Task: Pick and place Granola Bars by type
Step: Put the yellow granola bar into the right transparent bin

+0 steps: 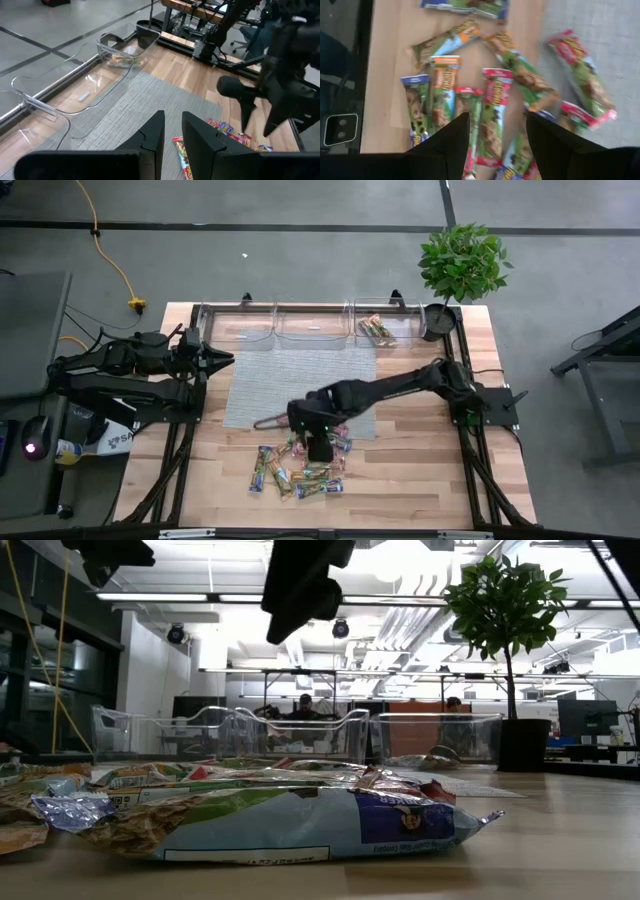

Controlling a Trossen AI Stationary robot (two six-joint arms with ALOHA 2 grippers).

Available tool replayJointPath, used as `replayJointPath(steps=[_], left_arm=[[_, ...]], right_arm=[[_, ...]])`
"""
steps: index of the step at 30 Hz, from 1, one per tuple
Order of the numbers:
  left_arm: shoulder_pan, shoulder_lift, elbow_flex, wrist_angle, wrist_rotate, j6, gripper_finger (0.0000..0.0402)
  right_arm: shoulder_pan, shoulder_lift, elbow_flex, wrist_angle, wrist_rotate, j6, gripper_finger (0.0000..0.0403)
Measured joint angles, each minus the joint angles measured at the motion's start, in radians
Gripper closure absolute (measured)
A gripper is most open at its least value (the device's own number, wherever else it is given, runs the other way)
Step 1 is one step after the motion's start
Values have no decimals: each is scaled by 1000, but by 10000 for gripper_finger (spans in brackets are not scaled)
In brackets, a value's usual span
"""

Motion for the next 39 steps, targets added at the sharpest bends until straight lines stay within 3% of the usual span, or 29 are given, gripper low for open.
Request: replayJointPath(steps=[7, 18, 25, 39], left_arm=[[0, 0, 0, 0, 21, 0, 336], [0, 0, 0, 2, 50, -9, 336], [0, 0, 0, 0, 61, -25, 336], [0, 0, 0, 0, 61, -26, 336]], right_arm=[[-51, 1, 72, -31, 33, 72, 224], [-28, 0, -22, 118, 218, -7, 224], [-49, 0, -89, 268, 185, -39, 224], [-32, 0, -131, 263, 127, 23, 224]])
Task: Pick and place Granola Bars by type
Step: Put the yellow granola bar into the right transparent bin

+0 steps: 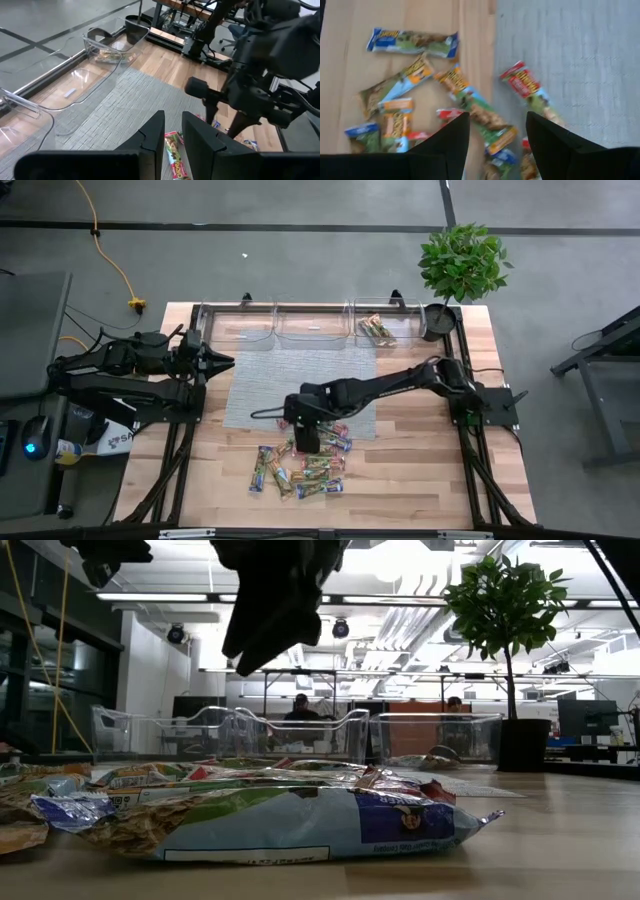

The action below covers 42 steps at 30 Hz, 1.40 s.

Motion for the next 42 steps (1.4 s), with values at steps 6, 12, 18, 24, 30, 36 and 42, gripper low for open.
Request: replayJointPath(steps=[6, 12, 18, 24, 30, 36, 42], left_arm=[[0, 0, 0, 0, 0, 0, 336], [0, 0, 0, 0, -1, 0, 336], [0, 0, 0, 0, -2, 5, 336], [0, 0, 0, 0, -4, 8, 336], [0, 0, 0, 0, -5, 8, 336], [0, 0, 0, 0, -4, 8, 336], [0, 0, 0, 0, -4, 8, 336]], right_arm=[[42, 0, 0, -11, -37, 82, 224], [117, 0, 0, -40, -73, 122, 224], [209, 0, 0, -87, -19, 154, 224], [247, 0, -56, -77, 39, 235, 224], [245, 0, -149, 4, -21, 325, 224], [250, 0, -197, 153, -66, 338, 224], [250, 0, -214, 164, -38, 332, 224]])
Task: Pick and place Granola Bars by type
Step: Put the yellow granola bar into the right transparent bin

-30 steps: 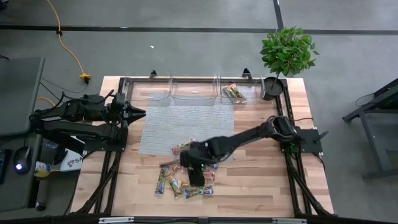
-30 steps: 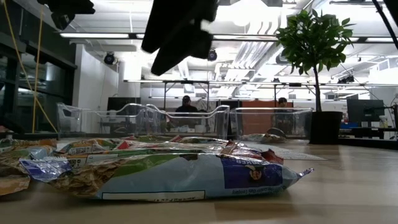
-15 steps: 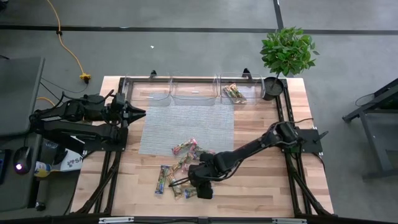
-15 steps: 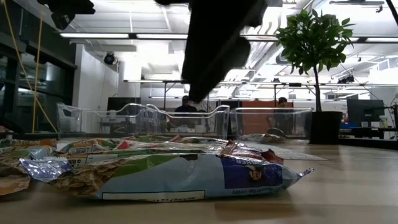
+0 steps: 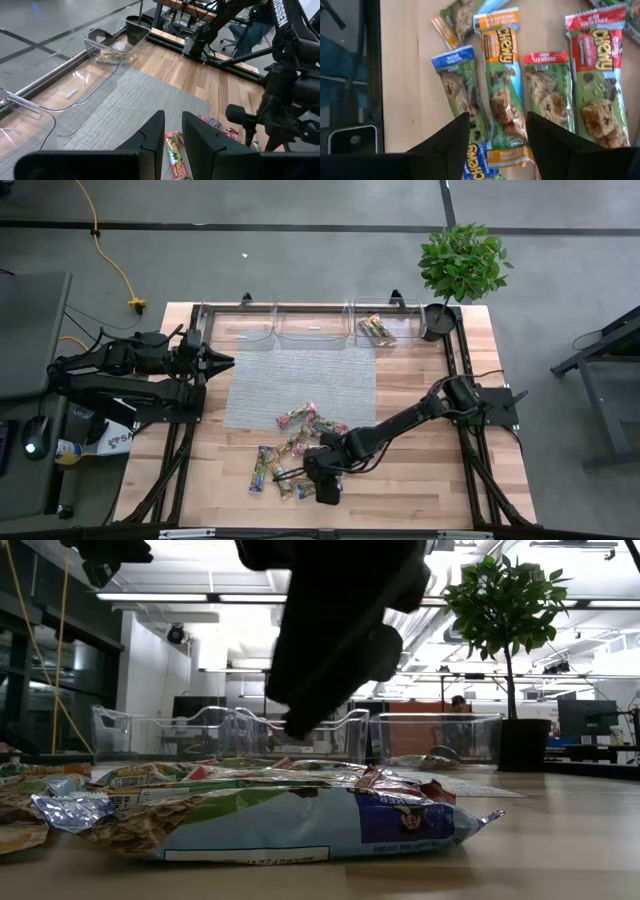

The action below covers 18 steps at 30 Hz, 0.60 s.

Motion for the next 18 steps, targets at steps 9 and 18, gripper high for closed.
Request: replayJointPath(steps=[9, 18], left_arm=[[0, 0, 0, 0, -1, 0, 336], [0, 0, 0, -2, -5, 0, 336]], right_arm=[[-4, 3, 0, 14, 27, -53, 224], [-4, 74, 1, 69, -14, -30, 224]])
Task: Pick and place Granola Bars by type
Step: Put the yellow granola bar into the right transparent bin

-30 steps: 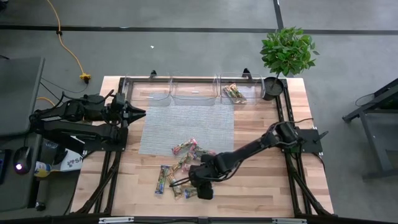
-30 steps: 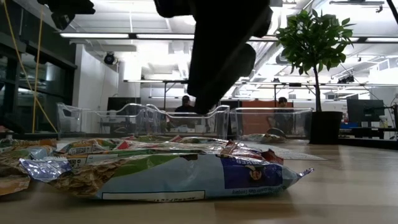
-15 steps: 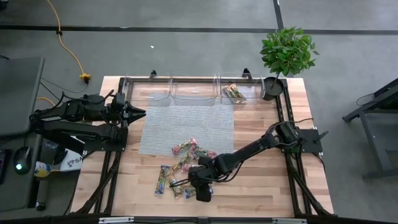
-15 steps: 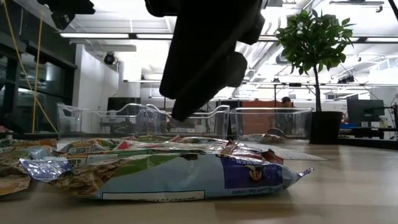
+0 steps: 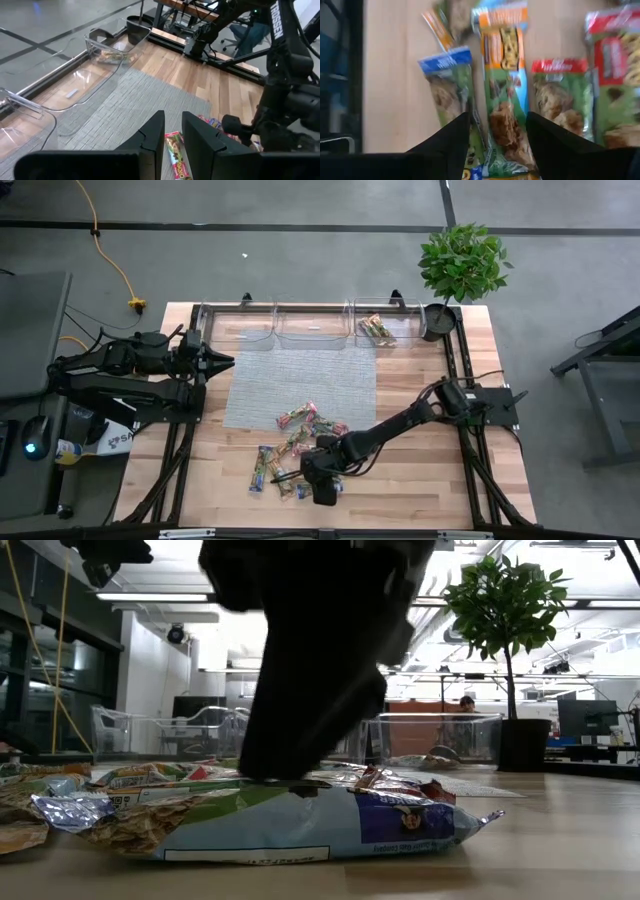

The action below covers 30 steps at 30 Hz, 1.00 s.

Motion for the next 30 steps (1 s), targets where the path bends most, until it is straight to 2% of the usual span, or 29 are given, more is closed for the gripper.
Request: replayJointPath(steps=[10, 16, 20, 30], left_arm=[[0, 0, 0, -1, -3, 0, 336], [0, 0, 0, -2, -3, 0, 336], [0, 0, 0, -2, -3, 0, 336], [0, 0, 0, -2, -3, 0, 336]], right_arm=[[0, 9, 1, 17, 14, 1, 224], [1, 53, 5, 33, -31, 11, 224], [2, 60, 6, 35, -25, 41, 228], [-15, 61, 27, 16, -39, 54, 312]])
